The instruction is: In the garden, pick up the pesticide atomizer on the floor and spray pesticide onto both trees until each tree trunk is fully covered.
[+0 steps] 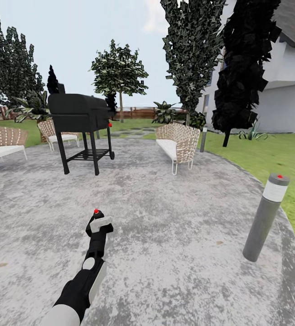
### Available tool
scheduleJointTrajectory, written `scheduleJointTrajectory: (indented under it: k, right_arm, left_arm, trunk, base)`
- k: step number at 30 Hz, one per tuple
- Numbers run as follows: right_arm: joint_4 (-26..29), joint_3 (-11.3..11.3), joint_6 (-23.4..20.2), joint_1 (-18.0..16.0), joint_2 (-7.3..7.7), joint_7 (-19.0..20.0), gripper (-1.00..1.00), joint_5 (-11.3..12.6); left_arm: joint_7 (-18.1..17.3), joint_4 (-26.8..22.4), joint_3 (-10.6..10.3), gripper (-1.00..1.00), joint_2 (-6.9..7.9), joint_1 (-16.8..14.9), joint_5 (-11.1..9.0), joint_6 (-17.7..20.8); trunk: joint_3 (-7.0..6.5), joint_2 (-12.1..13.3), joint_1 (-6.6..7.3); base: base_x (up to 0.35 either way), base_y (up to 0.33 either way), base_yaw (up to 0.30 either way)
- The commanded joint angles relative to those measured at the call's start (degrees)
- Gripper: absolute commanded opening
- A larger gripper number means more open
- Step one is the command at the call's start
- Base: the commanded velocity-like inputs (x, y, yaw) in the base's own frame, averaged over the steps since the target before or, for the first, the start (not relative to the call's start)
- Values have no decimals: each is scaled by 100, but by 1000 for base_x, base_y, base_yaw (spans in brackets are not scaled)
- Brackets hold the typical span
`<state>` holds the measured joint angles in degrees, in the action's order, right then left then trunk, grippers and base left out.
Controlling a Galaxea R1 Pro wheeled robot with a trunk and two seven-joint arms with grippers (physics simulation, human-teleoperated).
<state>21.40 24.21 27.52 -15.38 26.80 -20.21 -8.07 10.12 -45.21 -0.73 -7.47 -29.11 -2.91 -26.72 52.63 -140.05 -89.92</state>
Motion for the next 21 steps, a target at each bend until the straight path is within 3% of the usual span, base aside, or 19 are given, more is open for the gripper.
scheduleJointTrajectory:
  k: [1,4,6,8,13,16,18,20,21]
  right_arm:
    - [1,-2,2,0,-11,0,100,0]
    - [2,-10,7,0,-63,4,100,-1]
    - [4,-31,14,0,-237,4,100,-6]
    - [4,-143,21,0,-412,4,100,-9]
    - [5,-448,25,0,-561,4,100,-10]
    - [3,-566,25,0,-761,7,100,-10]
    - [-2,-796,25,0,-1001,5,100,-16]
    - [-6,-978,25,0,-1108,7,100,-17]
    - [-15,-1269,24,0,-1245,6,100,-14]
  left_arm:
    - [0,0,1,-100,0,-1,-1,0]
    - [2,5,2,-100,0,-1,-4,0]
    - [2,15,-3,-100,0,0,-6,0]
    - [1,44,0,-100,0,1,-7,0]
    - [1,126,2,-100,0,-1,-7,0]
    - [-1,253,-8,-100,0,0,-7,-5]
    - [-1,336,-9,-100,2,1,-8,-7]
    - [-1,367,-8,-100,1,1,-8,-8]
    - [-1,429,-11,-100,1,0,-8,-8]
  trunk:
    - [-19,42,23]
    - [-72,162,89]
    - [-108,242,133]
    - [-144,323,176]
    - [-234,523,286]
    - [-288,643,352]
    - [-324,724,396]
    - [-360,804,440]
    - [-378,844,462]
  base:
    - [0,0,0]
    - [0,0,0]
    - [0,0,0]
    - [0,0,0]
    - [0,0,0]
    - [0,0,0]
    - [0,0,0]
    - [0,0,0]
    - [0,0,0]
